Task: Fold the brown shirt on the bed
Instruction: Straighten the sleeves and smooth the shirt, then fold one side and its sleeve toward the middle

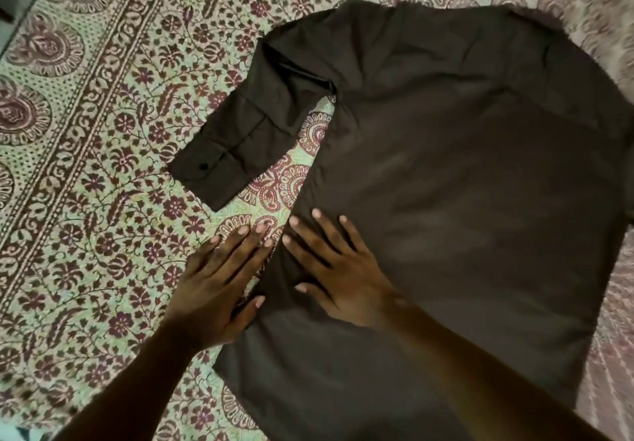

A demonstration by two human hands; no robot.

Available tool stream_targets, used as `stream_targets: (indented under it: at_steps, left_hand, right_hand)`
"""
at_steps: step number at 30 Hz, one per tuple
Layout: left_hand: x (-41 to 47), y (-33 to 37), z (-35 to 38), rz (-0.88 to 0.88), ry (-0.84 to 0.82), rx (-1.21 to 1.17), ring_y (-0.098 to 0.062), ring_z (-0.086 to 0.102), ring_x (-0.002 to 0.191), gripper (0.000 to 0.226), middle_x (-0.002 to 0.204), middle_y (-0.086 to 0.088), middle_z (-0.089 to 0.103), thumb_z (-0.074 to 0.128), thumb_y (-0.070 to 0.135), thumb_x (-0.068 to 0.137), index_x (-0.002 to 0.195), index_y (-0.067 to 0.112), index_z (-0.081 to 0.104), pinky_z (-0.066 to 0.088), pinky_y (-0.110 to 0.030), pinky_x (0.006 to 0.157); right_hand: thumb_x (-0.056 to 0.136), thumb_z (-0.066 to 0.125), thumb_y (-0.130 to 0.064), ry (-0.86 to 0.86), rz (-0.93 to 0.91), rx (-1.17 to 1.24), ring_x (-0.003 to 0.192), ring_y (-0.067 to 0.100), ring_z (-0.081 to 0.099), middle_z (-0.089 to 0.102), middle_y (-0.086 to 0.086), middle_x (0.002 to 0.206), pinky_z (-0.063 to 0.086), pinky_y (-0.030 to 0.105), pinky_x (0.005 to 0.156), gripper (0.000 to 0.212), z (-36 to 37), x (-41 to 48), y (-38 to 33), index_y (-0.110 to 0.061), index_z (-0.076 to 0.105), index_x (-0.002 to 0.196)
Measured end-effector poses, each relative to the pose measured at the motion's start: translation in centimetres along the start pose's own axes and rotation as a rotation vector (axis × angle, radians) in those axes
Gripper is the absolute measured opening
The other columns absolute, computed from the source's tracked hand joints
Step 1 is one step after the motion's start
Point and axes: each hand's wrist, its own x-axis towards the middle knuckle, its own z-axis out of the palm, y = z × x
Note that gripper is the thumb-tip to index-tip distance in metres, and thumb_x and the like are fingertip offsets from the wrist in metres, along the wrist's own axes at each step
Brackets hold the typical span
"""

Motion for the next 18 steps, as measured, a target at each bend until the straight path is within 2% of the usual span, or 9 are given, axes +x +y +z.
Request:
stream_targets:
  at_steps: [2,5,8,10,13,16,18]
  left_hand:
    - [0.1,-0.1,0.1,-0.004,-0.009,0.006,-0.024,0.025,0.159,0.081,0.173,-0.002,0.025,0.056,0.053,0.091,0.162,0.019,0.036,0.034,-0.052,0.119]
    - [0.1,-0.2,0.2,-0.009,-0.01,-0.002,-0.024,0.025,0.159,0.081,0.173,-0.002,0.025,0.056,0.052,0.09,0.162,0.019,0.036,0.033,-0.052,0.118]
    - [0.1,0.0,-0.1,-0.004,-0.007,-0.023,-0.024,0.026,0.159,0.08,0.173,-0.002,0.024,0.055,0.053,0.091,0.162,0.019,0.036,0.035,-0.052,0.117]
    - [0.2,0.3,-0.4,-0.006,-0.035,-0.042,-0.024,0.026,0.159,0.08,0.174,-0.002,0.022,0.055,0.053,0.092,0.162,0.019,0.036,0.036,-0.052,0.116]
    - [0.4,0.0,-0.9,-0.002,-0.041,-0.153,-0.023,0.028,0.158,0.073,0.174,0.002,0.02,0.05,0.054,0.097,0.161,0.02,0.038,0.037,-0.053,0.115]
    - [0.6,-1.0,-1.3,-0.009,0.088,-0.448,-0.029,0.036,0.153,0.061,0.17,-0.005,0.028,0.049,0.044,0.102,0.154,0.014,0.042,0.041,-0.051,0.113]
    - [1.8,-2.1,-2.5,-0.094,0.213,-0.553,-0.033,0.041,0.148,0.053,0.166,-0.013,0.032,0.053,0.033,0.102,0.149,0.01,0.046,0.046,-0.054,0.109]
  right_hand:
    - [0.106,0.042,-0.054,0.026,0.044,0.034,0.162,0.027,0.007,0.013,0.003,0.175,0.02,0.057,0.126,0.068,-0.2,0.2,0.5,-0.025,0.026,0.165]
    - [0.105,0.041,-0.056,0.118,0.352,0.043,0.162,0.03,0.007,0.011,0.005,0.175,0.019,0.058,0.126,0.068,-1.2,3.0,3.3,-0.027,0.026,0.165]
    - [0.104,0.036,-0.064,0.094,0.589,0.065,0.162,0.034,0.0,0.004,0.0,0.176,0.01,0.058,0.128,0.068,-2.0,6.1,5.4,-0.038,0.021,0.165]
    - [0.104,0.034,-0.063,0.071,0.601,0.07,0.162,0.034,-0.002,0.003,-0.003,0.176,0.008,0.06,0.128,0.065,-1.7,6.6,4.5,-0.042,0.021,0.164]
    - [0.107,0.039,-0.052,0.09,0.565,0.098,0.162,0.03,0.001,0.008,-0.003,0.176,0.014,0.059,0.127,0.058,-1.0,5.3,0.5,-0.041,0.028,0.163]
    - [0.108,0.04,-0.047,0.128,0.613,0.131,0.162,0.026,0.006,0.012,-0.004,0.175,0.018,0.056,0.127,0.056,-0.4,4.1,-2.4,-0.041,0.028,0.163]
    - [0.109,0.04,-0.046,0.18,0.678,0.172,0.162,0.025,0.008,0.015,-0.004,0.175,0.018,0.056,0.127,0.053,-0.5,4.4,-3.5,-0.039,0.034,0.161]
